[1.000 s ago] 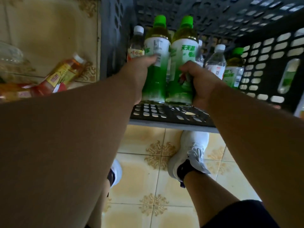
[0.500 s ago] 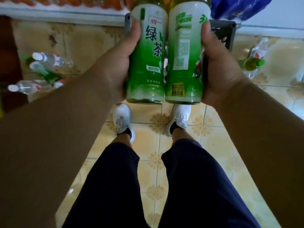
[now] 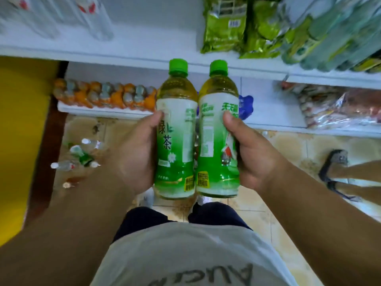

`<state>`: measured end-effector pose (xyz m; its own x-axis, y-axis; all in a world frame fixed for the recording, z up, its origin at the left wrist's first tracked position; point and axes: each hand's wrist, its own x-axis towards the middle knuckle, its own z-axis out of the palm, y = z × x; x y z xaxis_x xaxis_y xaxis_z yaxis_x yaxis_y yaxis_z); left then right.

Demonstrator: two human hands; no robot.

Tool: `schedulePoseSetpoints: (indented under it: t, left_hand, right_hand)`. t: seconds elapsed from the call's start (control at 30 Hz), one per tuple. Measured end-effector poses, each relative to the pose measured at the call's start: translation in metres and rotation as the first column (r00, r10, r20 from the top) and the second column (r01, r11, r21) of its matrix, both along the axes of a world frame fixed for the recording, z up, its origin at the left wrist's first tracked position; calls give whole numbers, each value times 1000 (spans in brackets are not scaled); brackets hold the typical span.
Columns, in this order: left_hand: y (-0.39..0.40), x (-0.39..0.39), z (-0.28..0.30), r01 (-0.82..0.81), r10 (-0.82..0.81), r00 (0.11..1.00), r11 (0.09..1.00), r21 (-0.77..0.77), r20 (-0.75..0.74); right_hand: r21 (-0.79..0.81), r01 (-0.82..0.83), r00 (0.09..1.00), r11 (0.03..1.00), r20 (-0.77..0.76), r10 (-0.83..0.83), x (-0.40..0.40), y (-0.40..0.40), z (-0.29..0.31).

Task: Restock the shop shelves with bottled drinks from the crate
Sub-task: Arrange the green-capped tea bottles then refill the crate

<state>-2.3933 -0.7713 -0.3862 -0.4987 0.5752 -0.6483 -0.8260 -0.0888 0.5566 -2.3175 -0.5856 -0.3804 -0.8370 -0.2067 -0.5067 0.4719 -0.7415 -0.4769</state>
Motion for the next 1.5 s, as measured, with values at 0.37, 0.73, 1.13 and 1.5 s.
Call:
schedulePoseSetpoints:
  t: [0.37,0.73,1.13,1.5]
  left_hand:
    - [-35,-14,73,107,-108,991,994,-16,-81]
    - [-102,-40,120,263,-250,964,942,210,-85]
    - [-94,-9,181,289,-210,905,942,173,-370]
    - [-32,75,231,339,-233,824,933,119,-516]
  right_hand:
    - [188,159,987,969,-29,-156,6,-36,87]
    - [169,309,948,936,-128,-290,8,-126,125]
    - [269,541,835,797,-282,-472,55,-152,195]
    - [442,719,684,536,-314,-659,175,-98,239]
